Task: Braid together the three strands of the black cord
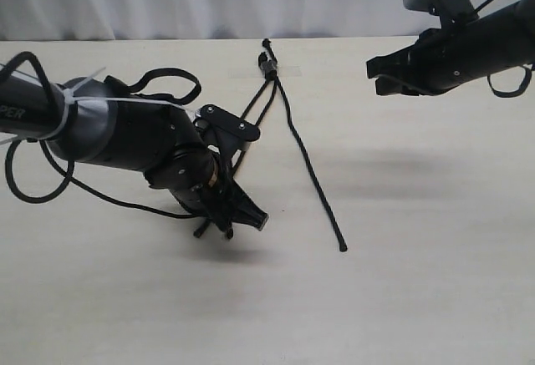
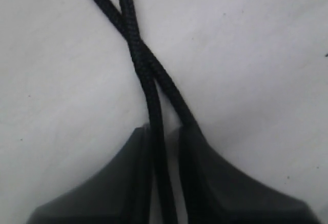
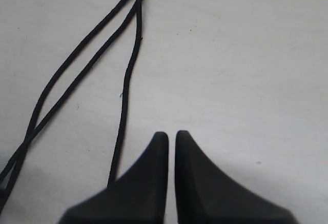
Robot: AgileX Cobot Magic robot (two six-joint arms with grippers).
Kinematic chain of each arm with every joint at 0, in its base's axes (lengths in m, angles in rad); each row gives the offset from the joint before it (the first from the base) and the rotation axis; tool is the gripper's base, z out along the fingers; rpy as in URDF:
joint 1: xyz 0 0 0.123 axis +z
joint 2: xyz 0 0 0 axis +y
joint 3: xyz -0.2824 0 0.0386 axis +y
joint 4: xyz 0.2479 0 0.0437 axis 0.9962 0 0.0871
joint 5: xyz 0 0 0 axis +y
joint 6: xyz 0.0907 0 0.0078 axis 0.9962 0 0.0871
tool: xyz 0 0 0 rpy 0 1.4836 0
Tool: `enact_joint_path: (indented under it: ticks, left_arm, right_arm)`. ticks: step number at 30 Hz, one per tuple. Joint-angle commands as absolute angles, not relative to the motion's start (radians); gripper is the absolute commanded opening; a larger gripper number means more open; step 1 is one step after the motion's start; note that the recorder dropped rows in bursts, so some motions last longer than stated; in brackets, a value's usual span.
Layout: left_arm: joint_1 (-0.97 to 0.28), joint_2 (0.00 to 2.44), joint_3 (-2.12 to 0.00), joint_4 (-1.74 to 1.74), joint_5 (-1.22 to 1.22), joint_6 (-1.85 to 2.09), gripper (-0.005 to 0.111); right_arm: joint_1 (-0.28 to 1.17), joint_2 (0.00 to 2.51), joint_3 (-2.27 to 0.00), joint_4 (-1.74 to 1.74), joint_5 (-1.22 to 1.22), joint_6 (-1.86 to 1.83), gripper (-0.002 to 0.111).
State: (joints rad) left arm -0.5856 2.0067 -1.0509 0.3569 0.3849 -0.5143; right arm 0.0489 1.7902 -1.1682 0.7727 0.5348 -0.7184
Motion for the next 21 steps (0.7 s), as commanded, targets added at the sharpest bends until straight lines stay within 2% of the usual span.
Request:
enact_joint_path:
  ticks: [1, 3, 5, 8, 10, 13, 16, 21]
  left_arm:
    - [-0.594, 2.029, -1.048, 0.345, 0.375, -0.515, 0.02]
    - [-0.594, 2.029, -1.048, 0.34, 0.387, -0.472, 0.017]
    - [-0.594, 2.014, -1.048, 0.335, 0.383, -0.438, 0.0]
    - [-0.588, 1.923, -1.048, 0.377, 0.368, -0.394, 0.0]
    - [-0.542, 1.839, -1.048, 0.411, 0.375, -0.396, 0.0]
    - [-0.376, 1.741, -1.048, 0.399, 0.406, -0.396, 0.0]
    - [-0.238, 1.774, -1.026, 0.325, 0.342, -0.396, 0.0]
    - [-0.214, 1.878, -1.009, 0.327, 0.299, -0.396, 0.0]
  right_arm:
    - [0.049, 1.789, -1.175, 0.773, 0.543, -0.721, 0.004]
    - [0.049, 1.789, -1.175, 0.773, 0.543, -0.721, 0.004]
    - [0.049, 1.789, -1.175, 0.773, 0.543, -0.721, 0.004]
    - [0.049, 1.789, -1.175, 0.773, 0.543, -0.721, 0.004]
    - [0.049, 1.789, -1.175, 0.773, 0.543, -0.721, 0.004]
    - [0.049, 1.789, -1.175, 0.773, 0.543, -0.721, 0.004]
    - [0.049, 1.789, -1.175, 0.773, 0.543, -0.721, 0.004]
    - [0.049, 1.789, -1.175, 0.773, 0.543, -0.721, 0.004]
